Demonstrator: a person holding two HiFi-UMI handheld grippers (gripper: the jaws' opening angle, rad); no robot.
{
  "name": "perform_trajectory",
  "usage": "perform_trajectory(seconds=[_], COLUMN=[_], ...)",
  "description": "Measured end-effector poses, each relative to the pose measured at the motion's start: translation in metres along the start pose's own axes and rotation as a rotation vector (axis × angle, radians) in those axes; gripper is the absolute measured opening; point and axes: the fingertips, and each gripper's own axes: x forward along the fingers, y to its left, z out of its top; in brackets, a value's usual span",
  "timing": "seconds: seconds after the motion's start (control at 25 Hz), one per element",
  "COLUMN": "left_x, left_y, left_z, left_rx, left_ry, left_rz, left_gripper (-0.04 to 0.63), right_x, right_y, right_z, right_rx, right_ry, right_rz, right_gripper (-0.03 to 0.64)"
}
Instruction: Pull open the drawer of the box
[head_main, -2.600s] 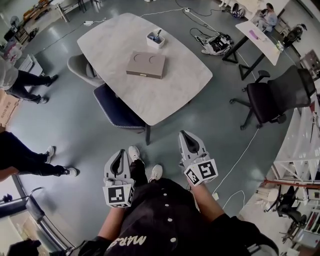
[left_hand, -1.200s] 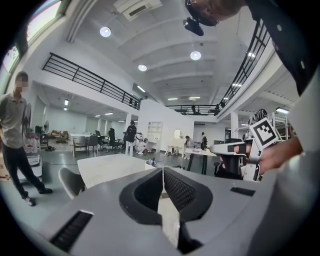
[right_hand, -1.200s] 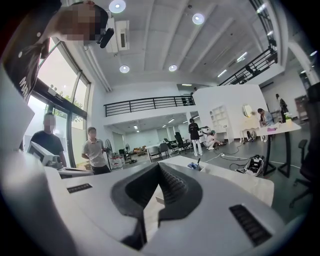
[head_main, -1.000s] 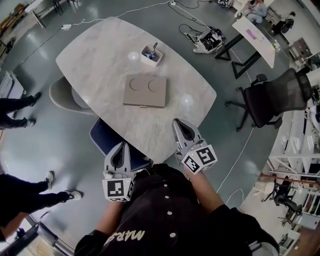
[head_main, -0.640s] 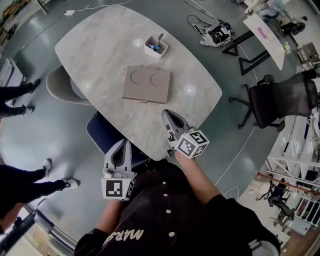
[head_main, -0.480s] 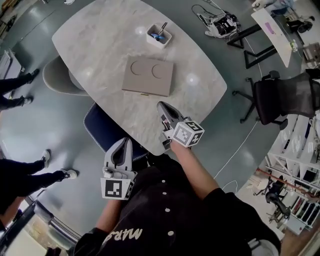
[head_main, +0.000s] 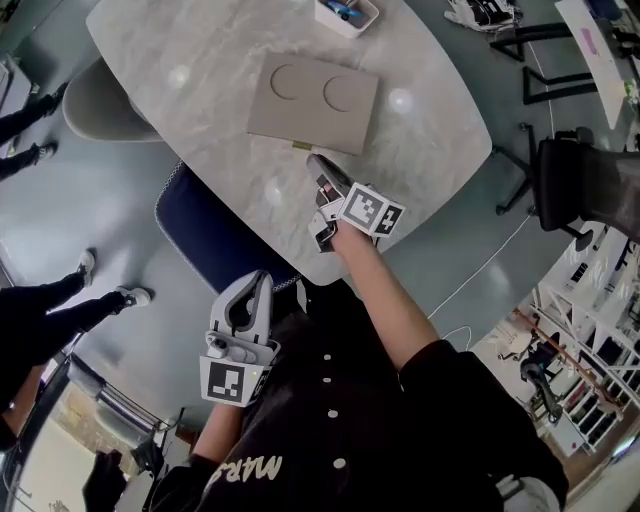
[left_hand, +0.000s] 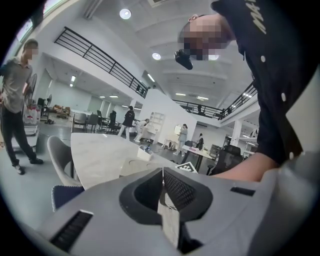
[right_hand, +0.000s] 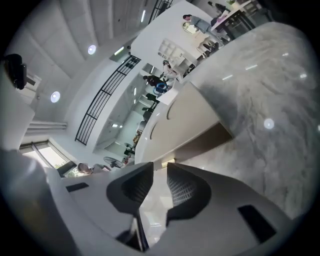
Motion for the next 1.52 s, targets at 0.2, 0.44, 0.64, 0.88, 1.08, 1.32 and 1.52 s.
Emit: perform_trajectory(seconds=[0.2,0.44,0.64,0.88,1.08,1.32,1.52], left_x=[0.005,0.011,0.008,0.015,0.013,0.01,0.003], left_y=[0.002,0.0,-0.002,-0.001,-0.001,-0.002,-0.007], left_z=[-0.012,-0.027,-0.039,-0.028,-0.03,-0.021,-0.02], left_rx=[-0.062,-0.091,-0.1,-0.091,-0.086,-0.061,-0.045], left_ry=[0.021,0.052,0.107,0.038,0.054,0.034,0.037], left_rz=[-0.025,-0.027,-0.018,-0.012,-0.004,-0.001,0.001], left_gripper=[0.018,0.018,0.018,0.018,0.018,0.018,0.018], right_x=[0.018,0.028,0.034,0.036,0.037,0.03,0.016], right_y=[-0.012,-0.022,-0.021,-0.026,-0.026,-0.025,-0.023], right_z=[-0.007,-0.009,-0.006,-0.007,-0.007,-0.014,-0.031], right_rx=[0.071,0.154,0.224,0.295,0.283,0.274,0.263], right_ry=[0.023,0.029,0.017,0.011,0.02,0.038,0.06], right_rz=[-0.031,-0.06,-0.039,0.005,0.015,-0.001,-0.009], right_gripper=[0.075,0.083,0.041,0.03,0.028,0.028,0.029])
